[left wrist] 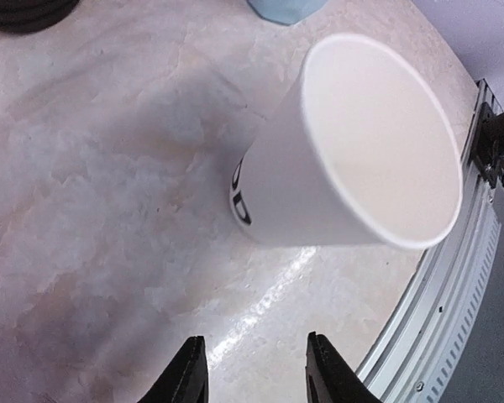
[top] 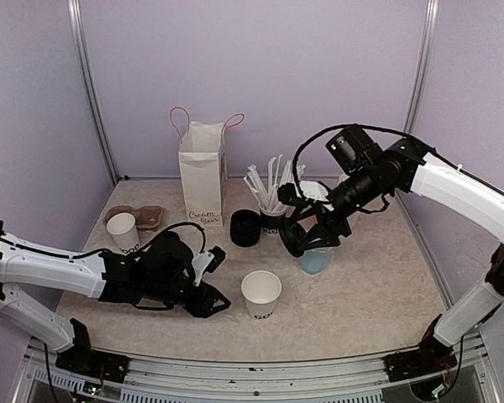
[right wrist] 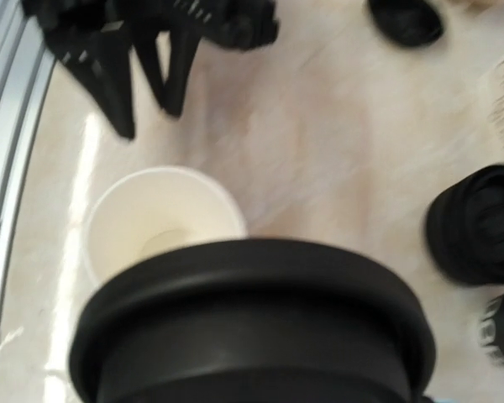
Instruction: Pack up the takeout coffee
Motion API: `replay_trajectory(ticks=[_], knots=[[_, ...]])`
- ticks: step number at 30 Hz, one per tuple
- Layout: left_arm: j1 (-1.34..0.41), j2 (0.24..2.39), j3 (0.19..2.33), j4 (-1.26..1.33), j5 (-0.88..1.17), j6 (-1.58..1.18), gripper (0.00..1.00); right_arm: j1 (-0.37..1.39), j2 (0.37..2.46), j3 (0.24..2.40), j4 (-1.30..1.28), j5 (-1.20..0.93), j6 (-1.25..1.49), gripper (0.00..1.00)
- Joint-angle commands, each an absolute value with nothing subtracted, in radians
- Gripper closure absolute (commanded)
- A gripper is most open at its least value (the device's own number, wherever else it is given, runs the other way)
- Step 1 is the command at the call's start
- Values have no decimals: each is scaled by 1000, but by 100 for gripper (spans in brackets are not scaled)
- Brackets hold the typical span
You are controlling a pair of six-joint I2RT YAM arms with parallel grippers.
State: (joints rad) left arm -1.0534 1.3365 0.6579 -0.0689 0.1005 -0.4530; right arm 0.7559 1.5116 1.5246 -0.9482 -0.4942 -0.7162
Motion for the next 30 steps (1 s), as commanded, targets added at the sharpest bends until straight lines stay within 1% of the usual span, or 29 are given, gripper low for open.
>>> replay_trajectory(ticks=[1, 6, 13, 18, 24, 30], knots=[[-1090, 1336, 581, 36, 84, -463, 60, 793, 1529, 1526, -1037, -444, -739, 97], [-1123, 1390, 553, 142, 115, -468, 59, 813, 1542, 1520, -1045, -413, -731, 96], [-1128, 1521, 604, 273, 106, -456, 59, 855, 1595, 1544, -1073, -337, -727, 94], [-1127, 1616, 656, 359, 124, -439, 59, 868, 1623, 1549, -1087, -326, -726, 92], [-1126, 1715, 744, 396, 172, -409, 60, 880, 1648, 1565, -1105, -305, -727, 90], [-1125, 1742, 762, 417, 187, -394, 60, 894, 1683, 1582, -1120, -295, -730, 86]])
